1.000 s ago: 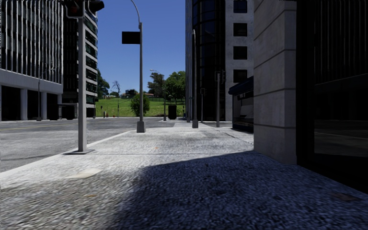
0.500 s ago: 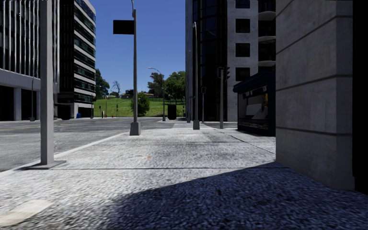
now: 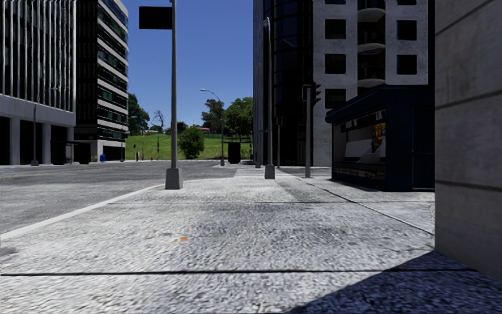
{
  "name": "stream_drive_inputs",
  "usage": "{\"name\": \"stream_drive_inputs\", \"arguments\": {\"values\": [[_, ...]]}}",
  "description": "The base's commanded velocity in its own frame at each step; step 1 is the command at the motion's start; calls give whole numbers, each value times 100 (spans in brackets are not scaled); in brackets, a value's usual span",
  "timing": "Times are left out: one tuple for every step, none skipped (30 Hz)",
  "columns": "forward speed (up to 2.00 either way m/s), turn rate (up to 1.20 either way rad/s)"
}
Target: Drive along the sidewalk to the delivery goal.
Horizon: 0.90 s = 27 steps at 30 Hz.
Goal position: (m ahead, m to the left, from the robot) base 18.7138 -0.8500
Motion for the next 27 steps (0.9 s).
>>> {"name": "stream_drive_inputs", "arguments": {"values": [[200,0],[200,4],[200,28],[200,42],[200,42],[200,20],[200,0],[200,0],[200,0],[200,0],[200,0],[200,0],[200,0],[200,0],[200,0],[200,0],[200,0],[200,0],[200,0],[200,0],[200,0],[200,0],[200,0],[200,0],[200,0],[200,0],[200,0]]}}
